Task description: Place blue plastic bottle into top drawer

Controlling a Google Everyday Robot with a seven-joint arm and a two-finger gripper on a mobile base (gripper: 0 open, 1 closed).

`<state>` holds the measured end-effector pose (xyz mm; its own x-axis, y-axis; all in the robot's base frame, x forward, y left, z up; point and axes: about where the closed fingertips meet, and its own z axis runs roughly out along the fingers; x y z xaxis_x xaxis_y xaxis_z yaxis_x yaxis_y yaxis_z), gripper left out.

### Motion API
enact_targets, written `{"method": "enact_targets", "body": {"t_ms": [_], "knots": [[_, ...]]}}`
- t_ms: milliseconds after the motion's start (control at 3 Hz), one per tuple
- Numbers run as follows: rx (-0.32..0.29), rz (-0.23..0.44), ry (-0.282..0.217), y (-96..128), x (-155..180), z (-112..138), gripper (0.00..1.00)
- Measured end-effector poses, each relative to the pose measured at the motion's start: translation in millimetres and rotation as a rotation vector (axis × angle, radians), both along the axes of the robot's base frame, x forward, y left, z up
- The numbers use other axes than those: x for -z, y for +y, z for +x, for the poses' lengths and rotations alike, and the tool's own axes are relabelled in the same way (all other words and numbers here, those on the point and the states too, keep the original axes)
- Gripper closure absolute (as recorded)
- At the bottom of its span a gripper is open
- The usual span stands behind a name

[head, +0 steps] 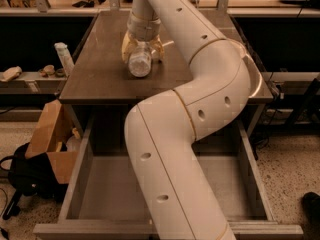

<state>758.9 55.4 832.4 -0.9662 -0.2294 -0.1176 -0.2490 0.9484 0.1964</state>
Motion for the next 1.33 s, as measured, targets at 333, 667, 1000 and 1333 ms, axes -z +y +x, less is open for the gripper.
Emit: {"method": "enact_targets", "body": {"t_ms": [333,667,1000,1333], "knots": [[0.000,0.000,0.000,0.0,0.0,0.0,0.66],[0.000,0.000,0.000,0.0,0.0,0.0,0.96],[0.000,0.000,0.000,0.1,0.0,0.1,1.00],[-0.048,0.016,-0.062,7.1,-6.8,10.5,1.00]]}}
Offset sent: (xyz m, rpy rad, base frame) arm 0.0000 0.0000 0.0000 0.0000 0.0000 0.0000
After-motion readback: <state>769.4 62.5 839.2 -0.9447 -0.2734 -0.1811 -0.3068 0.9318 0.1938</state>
